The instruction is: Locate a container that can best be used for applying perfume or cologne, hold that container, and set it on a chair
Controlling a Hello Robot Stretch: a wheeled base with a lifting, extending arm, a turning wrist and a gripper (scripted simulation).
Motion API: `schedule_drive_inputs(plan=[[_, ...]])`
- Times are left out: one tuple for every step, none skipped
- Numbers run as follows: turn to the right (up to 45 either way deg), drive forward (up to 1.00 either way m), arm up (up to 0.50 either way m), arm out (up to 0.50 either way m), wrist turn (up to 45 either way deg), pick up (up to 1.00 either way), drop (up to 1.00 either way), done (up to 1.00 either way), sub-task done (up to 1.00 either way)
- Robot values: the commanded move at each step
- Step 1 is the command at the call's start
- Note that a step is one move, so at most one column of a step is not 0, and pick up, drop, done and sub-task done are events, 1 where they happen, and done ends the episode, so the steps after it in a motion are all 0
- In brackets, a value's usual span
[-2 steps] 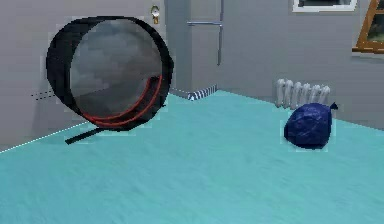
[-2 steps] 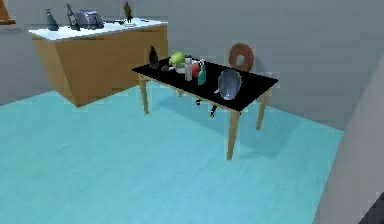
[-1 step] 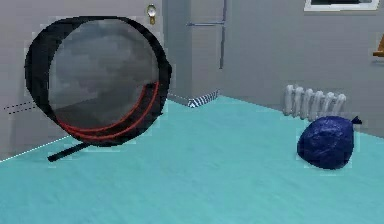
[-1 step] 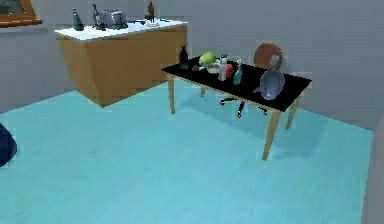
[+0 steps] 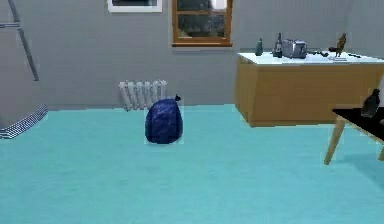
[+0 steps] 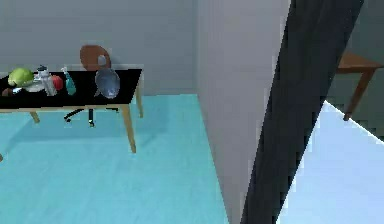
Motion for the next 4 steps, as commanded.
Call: schedule_drive_inputs(plan=[[36.0, 0.00, 0.00, 0.00, 0.0, 0.00, 0.00, 0.00, 0.00], [0.0, 0.45, 0.00, 0.00, 0.0, 0.00, 0.00, 0.00, 0.00], [45.0, 0.00, 0.00, 0.00, 0.0, 0.00, 0.00, 0.00, 0.00], [15.0, 0.00, 0.00, 0.00, 0.0, 0.00, 0.00, 0.00, 0.00]])
